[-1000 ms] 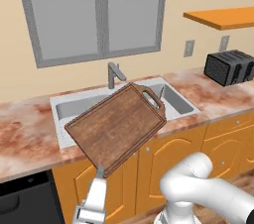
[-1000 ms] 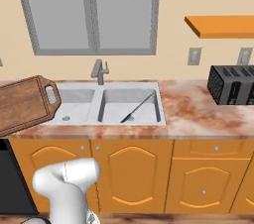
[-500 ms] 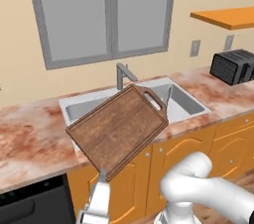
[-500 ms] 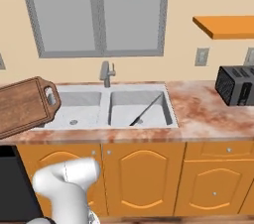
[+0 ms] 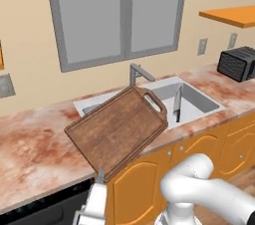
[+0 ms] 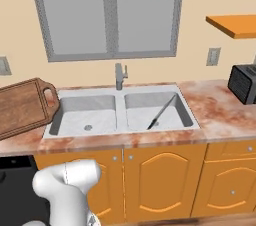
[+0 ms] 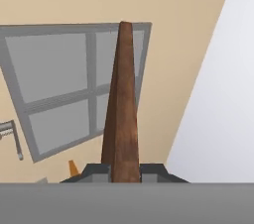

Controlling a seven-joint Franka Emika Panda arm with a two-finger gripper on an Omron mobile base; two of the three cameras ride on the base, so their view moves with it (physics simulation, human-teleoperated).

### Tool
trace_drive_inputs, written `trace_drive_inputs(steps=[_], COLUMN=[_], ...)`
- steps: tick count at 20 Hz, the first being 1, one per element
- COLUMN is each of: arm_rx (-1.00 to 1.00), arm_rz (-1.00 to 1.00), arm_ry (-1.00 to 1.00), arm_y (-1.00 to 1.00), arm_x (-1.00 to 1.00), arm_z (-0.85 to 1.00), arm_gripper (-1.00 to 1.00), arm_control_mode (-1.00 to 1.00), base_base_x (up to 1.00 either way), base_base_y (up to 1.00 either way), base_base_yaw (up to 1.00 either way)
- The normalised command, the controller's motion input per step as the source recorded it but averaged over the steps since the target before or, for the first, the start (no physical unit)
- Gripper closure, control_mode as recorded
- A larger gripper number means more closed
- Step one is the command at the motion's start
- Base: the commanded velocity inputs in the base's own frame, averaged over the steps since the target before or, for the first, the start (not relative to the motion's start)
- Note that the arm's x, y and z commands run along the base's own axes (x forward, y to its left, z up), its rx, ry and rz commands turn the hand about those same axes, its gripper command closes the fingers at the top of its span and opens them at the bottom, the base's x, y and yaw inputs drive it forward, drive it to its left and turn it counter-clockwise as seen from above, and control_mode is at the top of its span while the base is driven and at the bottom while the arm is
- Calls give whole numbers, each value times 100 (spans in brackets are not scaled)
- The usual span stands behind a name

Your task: Move the cutting board and knife to the sink. Then move spray from the cabinet to the counter.

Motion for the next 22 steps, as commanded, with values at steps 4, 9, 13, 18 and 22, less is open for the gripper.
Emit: trace_drive_inputs(steps=[4,9,13,18,22], arm_rx=[0,0,15,17,1], arm_rz=[0,0,3,4,14], arm_ry=[0,0,40,47,22], arm_y=[0,0,-45,-25,-7], arm_x=[0,0,46,85,57], arm_z=[0,0,0,11,11], arm_gripper=[100,100,100,100,100], arm_control_mode=[100,100,-100,-100,-100], base_base_x=[53,15,0,0,0], base_base_y=[-2,-31,0,0,0], base_base_yaw=[0,0,0,0,0])
